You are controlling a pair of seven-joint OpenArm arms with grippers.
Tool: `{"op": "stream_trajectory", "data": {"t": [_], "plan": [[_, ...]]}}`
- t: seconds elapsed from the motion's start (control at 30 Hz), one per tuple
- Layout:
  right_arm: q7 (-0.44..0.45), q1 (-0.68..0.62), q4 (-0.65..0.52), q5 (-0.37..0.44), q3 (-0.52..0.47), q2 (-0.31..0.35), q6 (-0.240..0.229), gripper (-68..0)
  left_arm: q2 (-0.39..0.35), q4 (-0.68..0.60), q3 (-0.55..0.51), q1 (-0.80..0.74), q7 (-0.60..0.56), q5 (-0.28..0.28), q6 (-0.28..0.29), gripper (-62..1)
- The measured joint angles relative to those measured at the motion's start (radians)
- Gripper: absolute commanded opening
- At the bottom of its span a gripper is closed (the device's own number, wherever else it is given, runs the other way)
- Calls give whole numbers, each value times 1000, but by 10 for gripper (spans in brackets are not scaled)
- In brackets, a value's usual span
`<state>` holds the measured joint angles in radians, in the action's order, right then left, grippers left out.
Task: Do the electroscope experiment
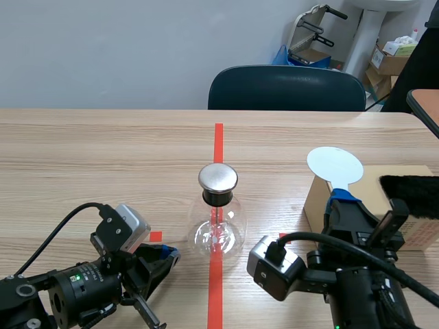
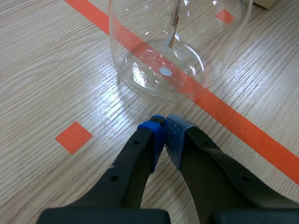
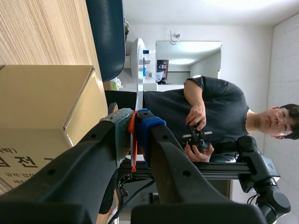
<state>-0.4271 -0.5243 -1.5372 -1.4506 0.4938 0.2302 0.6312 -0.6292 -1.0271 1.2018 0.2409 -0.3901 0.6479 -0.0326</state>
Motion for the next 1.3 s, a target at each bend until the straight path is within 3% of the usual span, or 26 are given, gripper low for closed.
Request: {"op": "stream_trajectory", "data": {"t": [0.27, 0.6, 1.0, 1.3], "plan": [[96, 0, 0, 0, 0, 0, 0, -665, 0, 0, 0, 0, 0, 0, 0, -582], [323, 0, 0, -2, 0, 0, 0, -665, 0, 0, 0, 0, 0, 0, 0, -582], [534, 0, 0, -5, 0, 0, 0, -665, 0, 0, 0, 0, 0, 0, 0, -582], [577, 0, 0, -6, 0, 0, 0, -665, 0, 0, 0, 0, 0, 0, 0, -582]]}}
